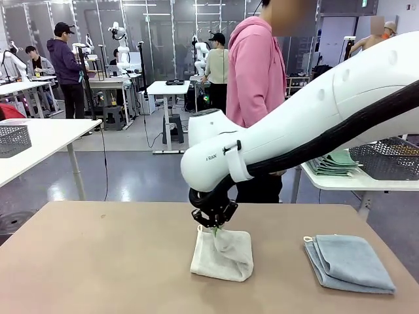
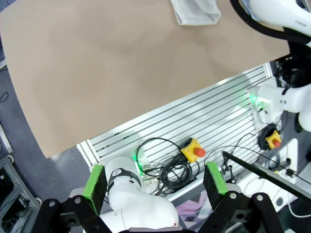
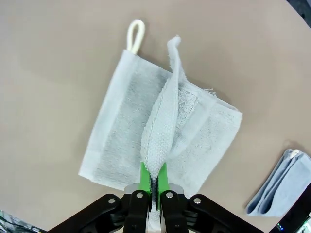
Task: Fold the towels and place them in the basket.
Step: When a person lays out a Towel with hook on the table, fold it in half twice.
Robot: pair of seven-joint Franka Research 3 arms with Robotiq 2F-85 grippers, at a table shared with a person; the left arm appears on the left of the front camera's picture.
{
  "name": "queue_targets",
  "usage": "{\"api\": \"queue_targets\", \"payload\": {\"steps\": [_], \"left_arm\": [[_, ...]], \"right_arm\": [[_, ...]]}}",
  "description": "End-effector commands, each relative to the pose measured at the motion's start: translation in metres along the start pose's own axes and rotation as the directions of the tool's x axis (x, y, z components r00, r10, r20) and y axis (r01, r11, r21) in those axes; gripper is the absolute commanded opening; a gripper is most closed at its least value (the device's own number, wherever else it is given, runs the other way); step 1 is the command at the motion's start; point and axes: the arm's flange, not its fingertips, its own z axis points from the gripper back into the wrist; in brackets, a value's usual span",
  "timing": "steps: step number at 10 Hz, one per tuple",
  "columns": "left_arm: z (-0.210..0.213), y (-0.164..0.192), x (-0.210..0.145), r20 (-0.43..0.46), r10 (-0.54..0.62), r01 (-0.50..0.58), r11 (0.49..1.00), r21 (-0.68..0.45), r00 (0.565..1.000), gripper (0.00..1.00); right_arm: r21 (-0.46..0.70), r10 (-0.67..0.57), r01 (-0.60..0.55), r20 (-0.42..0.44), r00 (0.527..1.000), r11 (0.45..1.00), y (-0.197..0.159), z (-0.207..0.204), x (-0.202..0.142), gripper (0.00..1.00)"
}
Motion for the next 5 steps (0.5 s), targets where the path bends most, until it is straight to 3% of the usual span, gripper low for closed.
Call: {"api": "queue_targets", "payload": {"steps": [1,3,4,5], "left_arm": [[-0.0011,-0.0004,-0.0020,-0.001,-0.018,0.018,1.000,-0.006,1.000,1.00],[-0.0011,-0.0004,-0.0020,-0.001,-0.018,0.018,1.000,-0.006,1.000,1.00],[-0.0011,-0.0004,-0.0020,-0.001,-0.018,0.018,1.000,-0.006,1.000,1.00],[-0.0011,-0.0004,-0.0020,-0.001,-0.018,0.018,1.000,-0.006,1.000,1.00]], "right_arm": [[-0.018,-0.022,0.022,-0.002,1.000,1.000,0.0123,0.0014,0.0068,0.45],[0.001,-0.034,0.034,-0.011,0.999,0.999,0.0144,-0.0004,0.0061,0.49],[0.014,-0.034,0.034,-0.004,0.999,0.999,0.0140,-0.0004,0.0045,0.91],[0.030,-0.030,0.030,0.004,1.000,0.999,0.0137,0.0003,0.0016,0.61]]}}
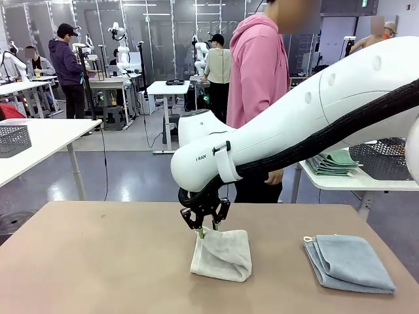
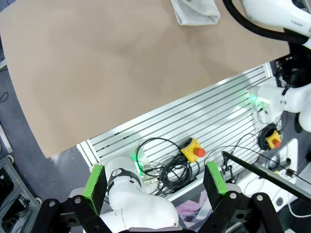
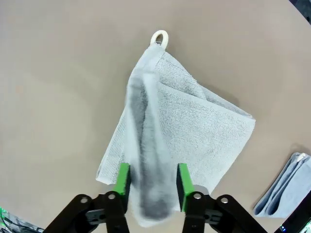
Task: Fold the towels and place them in the basket.
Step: When a person lays out a Towel with hook on the table, fold it in half twice.
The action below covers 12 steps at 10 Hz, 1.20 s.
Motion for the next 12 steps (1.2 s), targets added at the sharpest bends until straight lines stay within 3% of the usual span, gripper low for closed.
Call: {"api": "queue_targets", "payload": {"steps": [1,4,5,6,12], "left_arm": [[-0.001,0.000,-0.002,-0.001,-0.018,0.018,1.000,-0.006,1.000,1.00],[-0.001,0.000,-0.002,-0.001,-0.018,0.018,1.000,-0.006,1.000,1.00],[-0.001,0.000,-0.002,-0.001,-0.018,0.018,1.000,-0.006,1.000,1.00],[-0.001,0.000,-0.002,-0.001,-0.018,0.018,1.000,-0.006,1.000,1.00],[-0.001,0.000,-0.002,-0.001,-0.018,0.018,1.000,-0.006,1.000,1.00]], "right_arm": [[0.020,-0.020,0.020,0.012,1.000,1.000,-0.002,0.002,-0.008,1.00],[0.064,-0.005,0.000,0.076,0.997,0.998,-0.014,0.006,-0.026,1.00],[0.069,-0.013,0.008,0.070,0.997,0.998,-0.023,0.004,-0.028,1.00],[0.032,-0.011,0.010,0.040,0.999,0.999,-0.002,0.007,-0.008,1.00],[0.032,-0.011,0.010,0.040,0.999,0.999,-0.002,0.007,-0.008,1.00]]}}
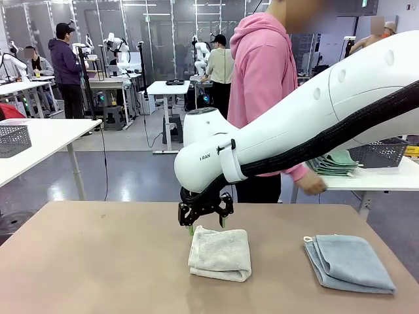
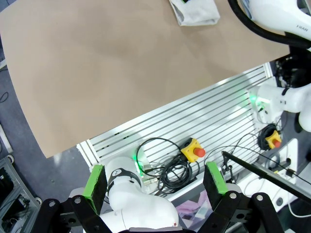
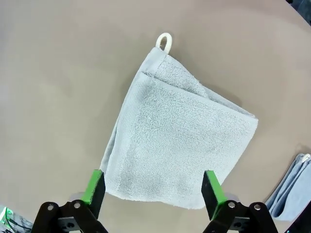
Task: Fold the towels and place them in the basket.
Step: When a person lays out a Towel with hook on the table, fold it in half twice, then stack the folded Towel with hook on the right side of the table.
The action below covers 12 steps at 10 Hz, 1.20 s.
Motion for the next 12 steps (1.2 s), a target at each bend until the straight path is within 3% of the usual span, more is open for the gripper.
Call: {"api": "queue_targets", "payload": {"steps": [1,6,7,9,11,12], "left_arm": [[-0.001,0.000,-0.002,-0.001,-0.018,0.018,1.000,-0.006,1.000,1.00],[-0.001,0.000,-0.002,-0.001,-0.018,0.018,1.000,-0.006,1.000,1.00],[-0.001,0.000,-0.002,-0.001,-0.018,0.018,1.000,-0.006,1.000,1.00],[-0.001,0.000,-0.002,-0.001,-0.018,0.018,1.000,-0.006,1.000,1.00],[-0.001,0.000,-0.002,-0.001,-0.018,0.018,1.000,-0.006,1.000,1.00],[-0.001,0.000,-0.002,-0.001,-0.018,0.018,1.000,-0.006,1.000,1.00]], "right_arm": [[-0.009,0.002,-0.002,-0.005,1.000,1.000,0.000,0.000,0.001,1.00],[0.000,0.000,0.000,-0.001,1.000,1.000,0.000,0.000,0.000,1.00],[0.110,0.052,-0.057,0.044,0.998,0.992,0.000,0.034,-0.020,1.00],[0.178,0.039,-0.054,0.082,0.996,0.983,-0.037,0.067,-0.061,1.00],[0.288,-0.051,-0.007,0.194,0.980,0.958,-0.076,0.078,-0.091,1.00],[0.357,-0.095,0.014,0.211,0.973,0.934,-0.097,0.075,-0.102,1.00]]}}
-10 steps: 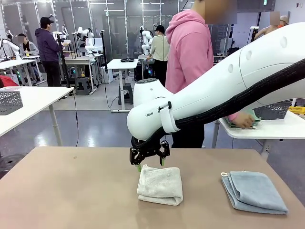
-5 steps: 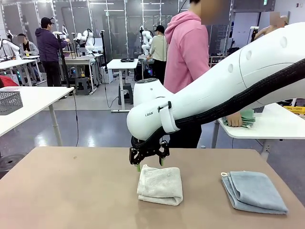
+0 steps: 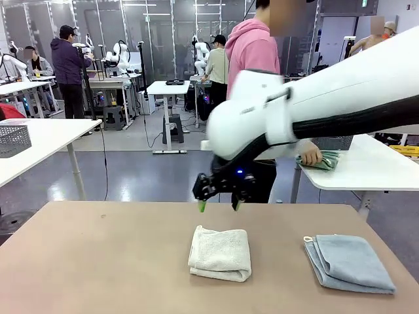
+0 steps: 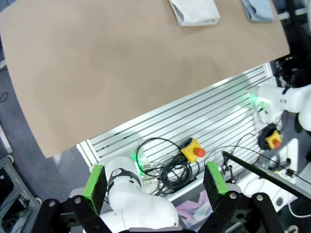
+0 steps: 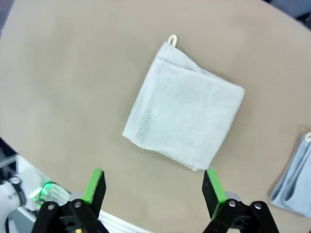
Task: Fold the towels and place them in the basket.
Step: Stack the folded Towel with hook on the right side of the table.
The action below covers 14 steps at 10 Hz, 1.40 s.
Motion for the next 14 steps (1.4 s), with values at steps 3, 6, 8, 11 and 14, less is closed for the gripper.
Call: {"api": "queue_targets", "payload": {"steps": [3,6,8,11,14], "left_arm": [[-0.001,0.000,-0.002,-0.001,-0.018,0.018,1.000,-0.005,1.000,1.00],[-0.001,0.000,-0.002,-0.001,-0.018,0.018,1.000,-0.005,1.000,1.00],[-0.001,0.000,-0.002,-0.001,-0.018,0.018,1.000,-0.005,1.000,1.00],[-0.001,0.000,-0.002,-0.001,-0.018,0.018,1.000,-0.005,1.000,1.00],[-0.001,0.000,-0.002,-0.001,-0.018,0.018,1.000,-0.005,1.000,1.00]], "right_arm": [[0.221,-0.147,0.125,0.085,0.985,0.967,-0.083,-0.029,-0.051,1.00],[0.319,-0.270,0.241,0.048,0.962,0.916,-0.130,-0.070,-0.064,1.00],[0.375,-0.293,0.268,0.011,0.956,0.888,-0.152,-0.100,-0.062,1.00],[0.416,-0.343,0.324,-0.031,0.939,0.849,-0.169,-0.127,-0.054,1.00],[0.449,-0.351,0.338,-0.057,0.935,0.827,-0.167,-0.149,-0.042,1.00]]}}
